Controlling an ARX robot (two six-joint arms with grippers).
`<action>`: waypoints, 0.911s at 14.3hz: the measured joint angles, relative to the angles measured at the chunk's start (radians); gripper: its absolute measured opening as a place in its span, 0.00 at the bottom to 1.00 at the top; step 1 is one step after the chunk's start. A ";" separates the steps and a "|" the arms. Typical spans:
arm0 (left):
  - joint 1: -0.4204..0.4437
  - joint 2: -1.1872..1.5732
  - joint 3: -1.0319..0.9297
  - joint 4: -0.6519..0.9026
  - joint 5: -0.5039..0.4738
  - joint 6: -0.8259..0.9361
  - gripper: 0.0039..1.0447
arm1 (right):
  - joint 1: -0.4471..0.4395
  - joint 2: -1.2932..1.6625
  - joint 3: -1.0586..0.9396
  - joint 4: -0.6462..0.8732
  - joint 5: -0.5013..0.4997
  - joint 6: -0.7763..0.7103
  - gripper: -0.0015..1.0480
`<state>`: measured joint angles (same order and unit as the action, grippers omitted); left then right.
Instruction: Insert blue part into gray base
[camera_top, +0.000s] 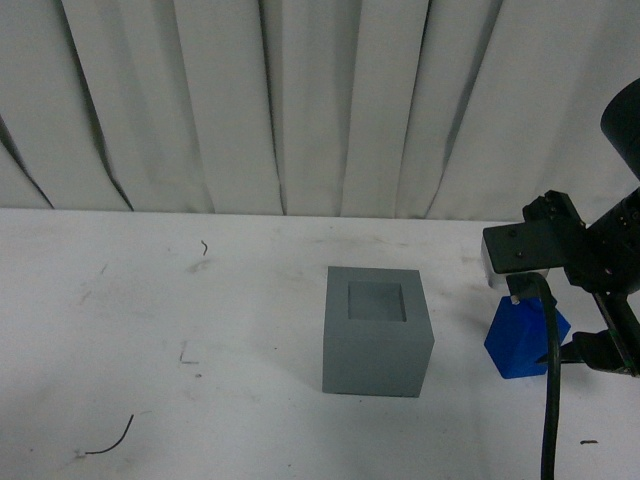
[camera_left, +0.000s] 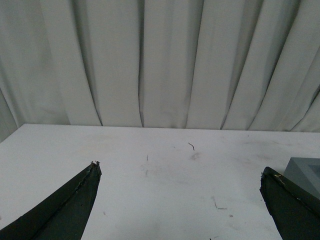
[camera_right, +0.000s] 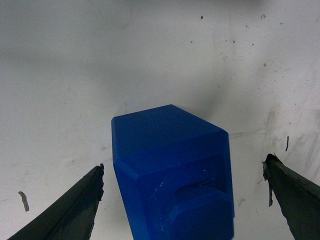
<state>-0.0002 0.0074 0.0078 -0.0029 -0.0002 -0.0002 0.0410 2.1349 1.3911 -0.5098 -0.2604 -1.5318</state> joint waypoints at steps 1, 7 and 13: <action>0.000 0.000 0.000 0.000 0.000 0.000 0.94 | 0.004 0.006 0.000 0.004 0.003 0.000 0.94; 0.000 0.000 0.000 0.000 0.000 0.000 0.94 | 0.004 0.005 -0.016 0.015 -0.012 -0.003 0.47; 0.000 0.000 0.000 0.000 0.000 0.000 0.94 | 0.012 -0.117 -0.021 -0.129 -0.068 0.036 0.45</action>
<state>-0.0002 0.0074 0.0078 -0.0029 -0.0002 -0.0002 0.0532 2.0174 1.3701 -0.6388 -0.3279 -1.4960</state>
